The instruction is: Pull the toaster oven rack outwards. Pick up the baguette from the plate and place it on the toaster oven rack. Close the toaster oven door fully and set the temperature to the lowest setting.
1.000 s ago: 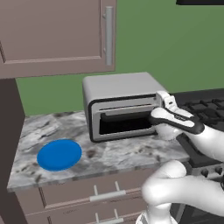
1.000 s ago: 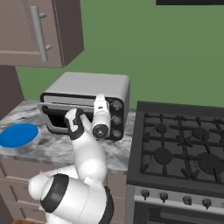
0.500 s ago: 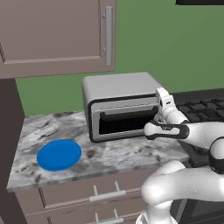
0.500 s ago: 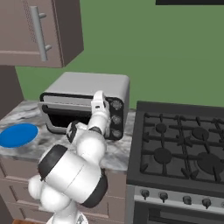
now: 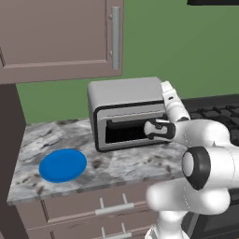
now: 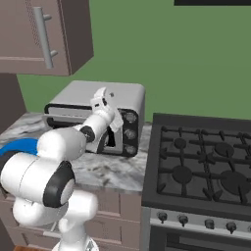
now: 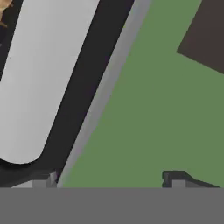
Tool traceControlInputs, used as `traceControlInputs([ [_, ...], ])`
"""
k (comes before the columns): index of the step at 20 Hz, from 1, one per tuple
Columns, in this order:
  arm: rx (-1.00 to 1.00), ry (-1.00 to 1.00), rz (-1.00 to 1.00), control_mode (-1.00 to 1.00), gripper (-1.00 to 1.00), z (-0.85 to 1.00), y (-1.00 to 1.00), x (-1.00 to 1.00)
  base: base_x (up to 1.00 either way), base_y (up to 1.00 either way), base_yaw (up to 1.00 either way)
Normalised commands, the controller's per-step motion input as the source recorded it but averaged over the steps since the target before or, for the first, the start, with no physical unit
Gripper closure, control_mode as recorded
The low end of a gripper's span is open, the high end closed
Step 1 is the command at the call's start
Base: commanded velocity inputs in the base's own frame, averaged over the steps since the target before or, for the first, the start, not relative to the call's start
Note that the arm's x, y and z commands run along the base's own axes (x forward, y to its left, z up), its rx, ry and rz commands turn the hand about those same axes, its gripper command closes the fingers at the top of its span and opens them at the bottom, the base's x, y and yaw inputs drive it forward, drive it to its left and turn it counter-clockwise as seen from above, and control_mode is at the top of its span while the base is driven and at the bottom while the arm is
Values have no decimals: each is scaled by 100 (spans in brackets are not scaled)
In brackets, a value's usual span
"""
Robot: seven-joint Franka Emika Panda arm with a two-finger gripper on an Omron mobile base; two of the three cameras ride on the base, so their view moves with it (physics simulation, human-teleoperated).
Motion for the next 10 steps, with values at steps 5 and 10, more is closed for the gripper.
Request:
traceControlInputs([
  [5,0,24,-29,-100,-100,95,-40,-41,0,0,0],
  [10,4,58,-25,-100,-100,54,-85,-74,0,0,0],
])
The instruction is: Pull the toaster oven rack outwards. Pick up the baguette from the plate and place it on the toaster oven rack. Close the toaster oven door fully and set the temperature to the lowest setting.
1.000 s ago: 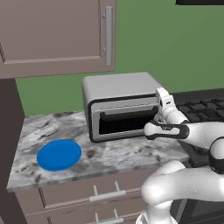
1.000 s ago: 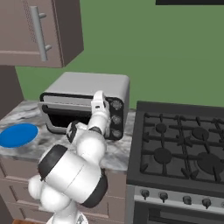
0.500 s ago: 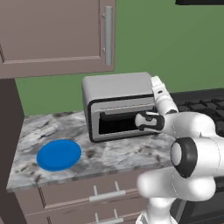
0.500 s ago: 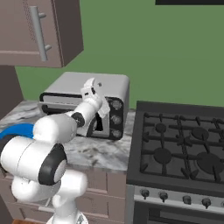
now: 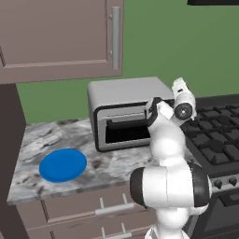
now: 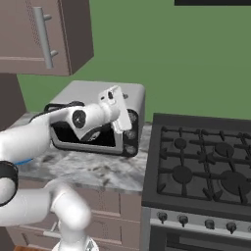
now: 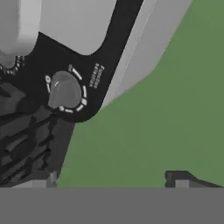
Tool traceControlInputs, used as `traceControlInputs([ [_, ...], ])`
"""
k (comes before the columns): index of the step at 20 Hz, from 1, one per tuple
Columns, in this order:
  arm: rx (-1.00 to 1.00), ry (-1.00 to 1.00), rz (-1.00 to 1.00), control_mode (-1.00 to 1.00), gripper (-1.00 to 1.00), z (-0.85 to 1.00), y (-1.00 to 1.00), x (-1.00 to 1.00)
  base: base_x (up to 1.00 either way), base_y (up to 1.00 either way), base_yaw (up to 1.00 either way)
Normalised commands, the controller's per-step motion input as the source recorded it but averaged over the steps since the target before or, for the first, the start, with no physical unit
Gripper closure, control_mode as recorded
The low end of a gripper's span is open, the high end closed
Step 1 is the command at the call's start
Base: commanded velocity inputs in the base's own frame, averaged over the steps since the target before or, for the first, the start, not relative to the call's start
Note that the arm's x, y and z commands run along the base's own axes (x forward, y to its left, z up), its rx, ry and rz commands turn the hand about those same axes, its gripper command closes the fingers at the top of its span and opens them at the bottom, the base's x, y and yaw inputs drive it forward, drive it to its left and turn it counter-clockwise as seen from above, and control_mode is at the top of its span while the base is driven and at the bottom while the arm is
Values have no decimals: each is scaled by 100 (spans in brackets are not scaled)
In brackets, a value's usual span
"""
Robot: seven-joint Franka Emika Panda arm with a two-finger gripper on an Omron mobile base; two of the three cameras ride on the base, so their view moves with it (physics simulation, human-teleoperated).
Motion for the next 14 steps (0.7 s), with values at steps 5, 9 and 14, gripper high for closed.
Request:
traceControlInputs([
  [5,-2,64,-9,-100,-100,21,-25,-91,0,0,0],
  [9,0,52,22,-100,-100,42,33,-89,0,0,0],
  [14,2,24,25,-100,-100,13,5,-60,0,0,0],
])
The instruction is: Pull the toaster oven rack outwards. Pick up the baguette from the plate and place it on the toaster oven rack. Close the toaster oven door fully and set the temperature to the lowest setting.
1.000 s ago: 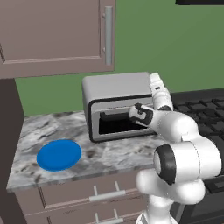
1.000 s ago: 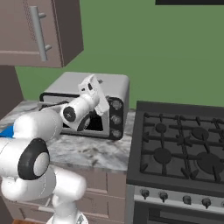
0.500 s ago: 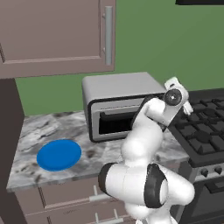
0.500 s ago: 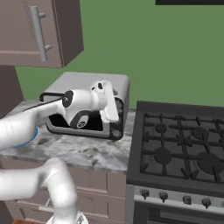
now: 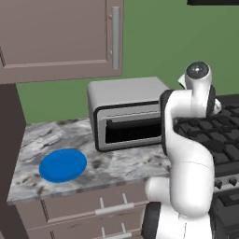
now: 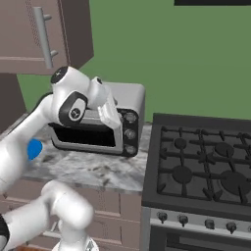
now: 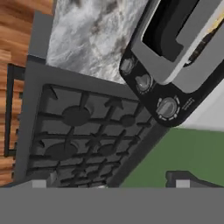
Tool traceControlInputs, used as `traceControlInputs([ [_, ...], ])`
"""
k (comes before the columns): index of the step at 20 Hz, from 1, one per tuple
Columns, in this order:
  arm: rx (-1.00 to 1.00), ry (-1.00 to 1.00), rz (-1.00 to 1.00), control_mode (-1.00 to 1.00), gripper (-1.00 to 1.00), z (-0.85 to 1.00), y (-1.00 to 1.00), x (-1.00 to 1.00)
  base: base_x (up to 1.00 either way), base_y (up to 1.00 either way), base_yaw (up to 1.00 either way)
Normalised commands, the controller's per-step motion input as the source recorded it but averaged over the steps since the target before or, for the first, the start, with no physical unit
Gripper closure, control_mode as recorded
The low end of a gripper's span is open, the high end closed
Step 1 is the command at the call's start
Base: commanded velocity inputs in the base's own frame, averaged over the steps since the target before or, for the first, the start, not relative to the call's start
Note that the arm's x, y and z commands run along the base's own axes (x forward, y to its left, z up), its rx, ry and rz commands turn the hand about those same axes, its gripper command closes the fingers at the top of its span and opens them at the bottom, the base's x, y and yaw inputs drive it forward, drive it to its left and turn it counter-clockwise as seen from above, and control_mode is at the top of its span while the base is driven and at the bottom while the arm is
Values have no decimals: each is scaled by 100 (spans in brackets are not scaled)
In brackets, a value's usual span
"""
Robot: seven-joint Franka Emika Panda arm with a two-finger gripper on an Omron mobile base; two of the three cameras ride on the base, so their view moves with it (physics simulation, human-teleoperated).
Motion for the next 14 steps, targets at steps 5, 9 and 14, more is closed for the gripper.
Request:
traceControlInputs([
  [5,0,19,52,-100,-100,-94,19,-100,0,0,0],
  [9,-1,10,69,-100,-100,-86,65,-96,0,0,0],
  [14,-12,1,54,-100,-100,-27,82,-40,0,0,0],
])
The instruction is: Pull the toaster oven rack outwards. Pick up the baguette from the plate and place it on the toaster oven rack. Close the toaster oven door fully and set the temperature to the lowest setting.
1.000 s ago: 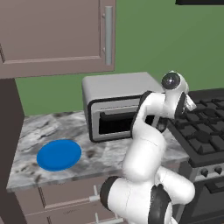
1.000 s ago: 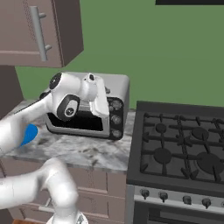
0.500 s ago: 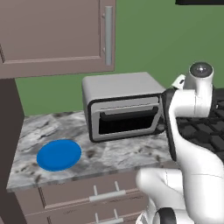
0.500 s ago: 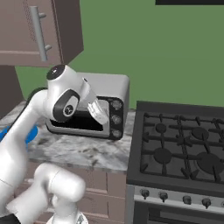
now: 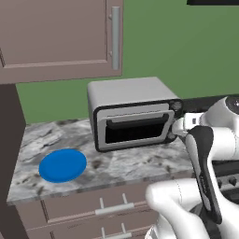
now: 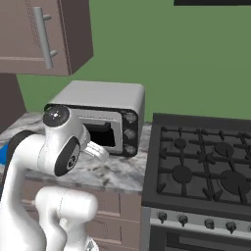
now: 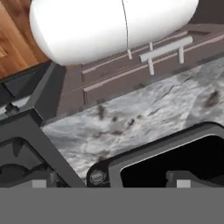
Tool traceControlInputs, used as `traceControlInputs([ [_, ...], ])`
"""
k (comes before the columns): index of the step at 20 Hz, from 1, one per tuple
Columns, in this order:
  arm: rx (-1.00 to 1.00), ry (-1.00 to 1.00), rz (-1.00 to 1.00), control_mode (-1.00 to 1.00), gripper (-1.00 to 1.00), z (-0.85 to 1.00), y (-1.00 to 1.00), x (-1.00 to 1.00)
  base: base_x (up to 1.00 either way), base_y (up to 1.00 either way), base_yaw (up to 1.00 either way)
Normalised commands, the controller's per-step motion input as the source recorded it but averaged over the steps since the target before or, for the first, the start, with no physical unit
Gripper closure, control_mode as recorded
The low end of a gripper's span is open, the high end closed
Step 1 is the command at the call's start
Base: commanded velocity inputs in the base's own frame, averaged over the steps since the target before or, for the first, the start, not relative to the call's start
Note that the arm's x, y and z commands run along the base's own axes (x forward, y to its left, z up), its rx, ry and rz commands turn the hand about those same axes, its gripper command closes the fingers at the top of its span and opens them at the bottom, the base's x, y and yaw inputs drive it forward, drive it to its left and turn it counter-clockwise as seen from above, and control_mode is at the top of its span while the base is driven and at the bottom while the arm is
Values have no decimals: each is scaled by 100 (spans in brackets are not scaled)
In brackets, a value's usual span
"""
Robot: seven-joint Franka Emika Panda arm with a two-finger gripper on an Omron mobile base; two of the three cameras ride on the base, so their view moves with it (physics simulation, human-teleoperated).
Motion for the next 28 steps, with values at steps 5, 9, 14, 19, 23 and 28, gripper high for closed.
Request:
traceControlInputs([
  [5,-10,-20,12,-100,-100,-4,64,43,0,0,0],
  [9,-11,-24,0,-100,-100,-31,31,59,0,0,0],
  [14,-8,-24,-1,-100,-100,-55,31,61,0,0,0],
  [19,-8,-8,0,-100,-100,-45,0,59,0,0,0],
  [23,-5,-2,0,-100,-100,-18,0,64,0,0,0],
  [28,-3,-7,0,-100,-100,-17,0,59,0,0,0],
])
